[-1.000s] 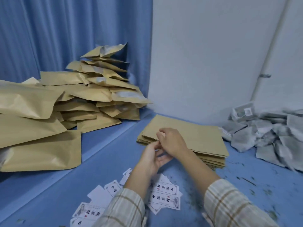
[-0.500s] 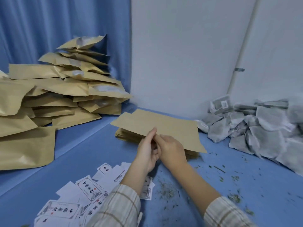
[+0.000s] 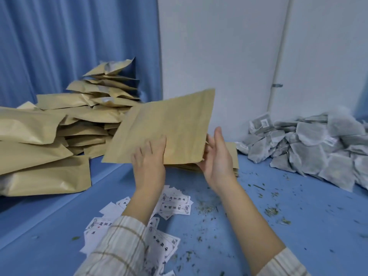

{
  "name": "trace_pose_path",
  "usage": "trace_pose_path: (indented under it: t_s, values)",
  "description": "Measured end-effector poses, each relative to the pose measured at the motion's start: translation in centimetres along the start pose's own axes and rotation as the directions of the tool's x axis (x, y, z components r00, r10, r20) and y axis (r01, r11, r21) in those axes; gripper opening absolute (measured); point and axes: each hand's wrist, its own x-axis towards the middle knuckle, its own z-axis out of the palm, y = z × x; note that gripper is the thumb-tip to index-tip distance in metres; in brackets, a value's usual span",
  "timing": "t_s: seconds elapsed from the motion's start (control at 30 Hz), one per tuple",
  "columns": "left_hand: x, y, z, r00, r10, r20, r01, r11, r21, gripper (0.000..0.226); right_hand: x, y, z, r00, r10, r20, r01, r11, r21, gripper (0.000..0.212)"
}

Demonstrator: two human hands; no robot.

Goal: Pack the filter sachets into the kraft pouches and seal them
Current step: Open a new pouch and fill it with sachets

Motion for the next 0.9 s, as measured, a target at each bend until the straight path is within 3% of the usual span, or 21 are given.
trace_pose_path:
  t_s: [0.07, 0.2, 0.33, 0.5, 0.57, 0.6, 0.67, 0.7, 0.73, 0.8, 0.83, 0.9]
  values:
    - [-1.6, -1.0, -0.1, 0.999, 0.007, 0.052, -0.016, 0.985, 0.172, 0.078, -1.2, -0.4, -0.9, 0.998, -0.003, -0.062, 0.002, 1.0, -0.029, 0.044]
    - [-4.1, -1.9, 0.5, 0.987, 0.032, 0.16, -0.07, 0.968, 0.239, 0.081, -3.2, 1.0, -2.5, 0.968, 0.005, -0.252, -0.062, 0.973, -0.22, 0.024]
    - [-6.4, -1.3, 1.4, 0.963, 0.117, 0.242, -0.173, 0.958, 0.227, 0.08, -5.3, 2.3, -3.9, 0.945, 0.119, -0.305, -0.158, 0.982, -0.106, 0.033]
    - [-8.2, 0.0, 2.3, 0.923, 0.206, 0.326, -0.263, 0.954, 0.142, 0.082, -7.0, 2.4, -6.1, 0.902, 0.109, -0.419, -0.192, 0.968, -0.162, 0.007]
    - [-8.1, 0.6, 2.5, 0.867, 0.18, 0.465, -0.158, 0.984, -0.087, 0.082, -7.6, 2.1, -7.3, 0.884, 0.132, -0.448, -0.194, 0.976, -0.095, 0.004]
    - [-7.9, 0.6, 2.6, 0.795, 0.18, 0.58, -0.027, 0.965, -0.263, 0.088, -7.8, 2.0, -7.9, 0.875, 0.141, -0.463, -0.184, 0.982, -0.048, 0.004]
    - [-7.6, 0.7, 2.1, 0.582, 0.321, 0.747, 0.295, 0.773, -0.562, 0.108, -8.0, 1.9, -9.0, 0.866, 0.144, -0.479, -0.164, 0.987, 0.002, 0.011]
    - [-7.5, 1.0, 1.8, 0.511, 0.424, 0.748, 0.412, 0.642, -0.646, 0.111, -8.1, 1.9, -9.3, 0.869, 0.149, -0.472, -0.162, 0.987, 0.012, 0.017]
    - [-7.4, 1.6, 1.6, 0.498, 0.495, 0.712, 0.488, 0.52, -0.702, 0.106, -8.1, 1.9, -9.5, 0.875, 0.155, -0.459, -0.165, 0.986, 0.017, 0.022]
    - [-7.1, 3.3, 1.6, 0.6, 0.462, 0.653, 0.563, 0.336, -0.755, 0.078, -7.8, 2.2, -9.7, 0.883, 0.161, -0.441, -0.168, 0.986, 0.024, 0.026]
    - [-6.9, 4.5, 1.6, 0.663, 0.389, 0.64, 0.566, 0.298, -0.768, 0.061, -7.6, 2.4, -9.7, 0.887, 0.165, -0.432, -0.169, 0.985, 0.031, 0.026]
    - [-6.6, 6.8, 1.7, 0.748, 0.23, 0.622, 0.544, 0.324, -0.774, 0.039, -7.3, 2.6, -9.5, 0.898, 0.169, -0.406, -0.16, 0.986, 0.056, 0.019]
